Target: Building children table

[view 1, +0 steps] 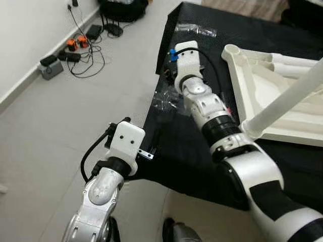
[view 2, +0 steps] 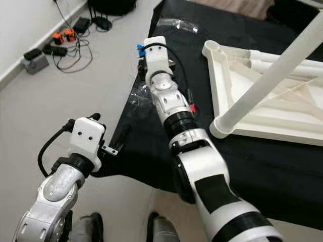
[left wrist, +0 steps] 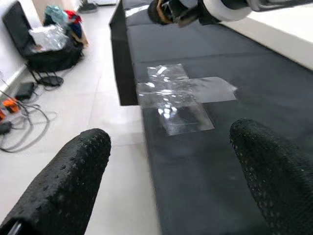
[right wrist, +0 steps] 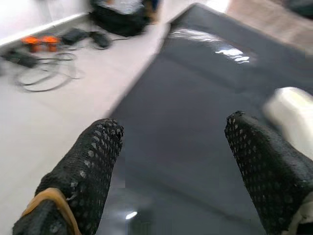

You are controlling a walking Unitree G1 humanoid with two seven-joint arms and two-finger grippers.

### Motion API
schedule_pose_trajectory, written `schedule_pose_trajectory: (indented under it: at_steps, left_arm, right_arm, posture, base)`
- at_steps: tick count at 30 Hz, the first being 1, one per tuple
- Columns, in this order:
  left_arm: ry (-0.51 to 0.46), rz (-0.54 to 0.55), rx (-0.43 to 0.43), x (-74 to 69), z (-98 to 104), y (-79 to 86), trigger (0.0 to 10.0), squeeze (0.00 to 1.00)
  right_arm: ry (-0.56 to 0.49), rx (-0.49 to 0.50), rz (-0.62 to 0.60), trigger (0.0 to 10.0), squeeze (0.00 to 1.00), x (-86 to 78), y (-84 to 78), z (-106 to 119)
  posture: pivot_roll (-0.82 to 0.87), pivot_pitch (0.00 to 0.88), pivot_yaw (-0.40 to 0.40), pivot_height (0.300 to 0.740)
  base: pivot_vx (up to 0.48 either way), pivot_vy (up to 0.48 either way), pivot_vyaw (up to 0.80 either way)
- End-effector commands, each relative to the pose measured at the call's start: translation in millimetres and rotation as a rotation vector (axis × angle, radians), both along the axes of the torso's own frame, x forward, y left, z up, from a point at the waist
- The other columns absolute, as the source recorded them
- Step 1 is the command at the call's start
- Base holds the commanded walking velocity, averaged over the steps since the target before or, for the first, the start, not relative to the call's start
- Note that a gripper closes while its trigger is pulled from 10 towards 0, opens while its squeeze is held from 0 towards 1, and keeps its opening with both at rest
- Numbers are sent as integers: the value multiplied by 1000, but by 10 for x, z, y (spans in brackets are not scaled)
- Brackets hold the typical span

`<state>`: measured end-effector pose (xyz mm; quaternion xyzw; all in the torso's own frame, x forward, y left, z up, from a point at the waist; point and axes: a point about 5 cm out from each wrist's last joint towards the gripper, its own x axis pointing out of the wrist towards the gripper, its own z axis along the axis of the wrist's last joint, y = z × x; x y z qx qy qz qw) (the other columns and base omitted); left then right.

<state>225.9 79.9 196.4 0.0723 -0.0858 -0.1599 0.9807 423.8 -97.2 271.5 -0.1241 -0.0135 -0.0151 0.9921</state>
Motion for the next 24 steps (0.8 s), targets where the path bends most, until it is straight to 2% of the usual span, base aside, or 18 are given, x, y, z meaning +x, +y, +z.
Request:
schedule_pose_trajectory:
  at_steps: [1, 3, 4, 7, 10, 11, 16, 18, 24]
  left_arm:
    - [13, -23, -8, -61, -1, -69, 10000, 0]
    - [7, -43, -8, -78, 35, -101, 10000, 0]
    - [9, -47, -5, -81, 43, -99, 10000, 0]
    - [17, -44, 0, -89, 39, -76, 10000, 0]
    - [20, -38, 2, -96, 27, -57, 10000, 0]
    - [25, -35, 4, -82, 17, -38, 10000, 0]
    - [16, -52, 11, -21, 33, -41, 10000, 0]
    - [10, -60, 18, 20, 48, -57, 10000, 0]
    - [10, -63, 23, 22, 68, -30, 10000, 0]
  right_arm:
    - [-36, 3, -85, 10000, 0, 22, -156, 75]
    - [-71, 14, -204, 10000, 0, 41, -390, 184]
    - [-90, 58, -200, 10000, 0, 49, -464, 243]
    - [-131, 138, -151, 10000, 0, 55, -548, 332]
    - [-153, 163, -137, 10000, 0, 51, -591, 364]
    - [-171, 123, -100, 10000, 0, 49, -591, 385]
    - [-107, 72, -89, 10000, 0, 53, -632, 228]
    - [-18, 97, -157, 10000, 0, 52, -651, 45]
    - [43, 46, -263, 10000, 0, 27, -724, -171]
  posture:
    - [41, 327, -151, 740]
    - [41, 316, -150, 740]
    - [48, 315, -152, 740]
    - [50, 310, -152, 740]
    - [48, 298, -146, 740]
    - [43, 288, -122, 740]
    - [31, 271, -102, 740]
    - [34, 279, -104, 740]
    - [43, 285, -100, 740]
  base:
    - [0, 0, 0]
    - [0, 0, 0]
    - [0, 0, 0]
    - [0, 0, 0]
    - [0, 0, 0]
    - [0, 0, 0]
    - [0, 0, 0]
    - [0, 0, 0]
    - [0, 0, 0]
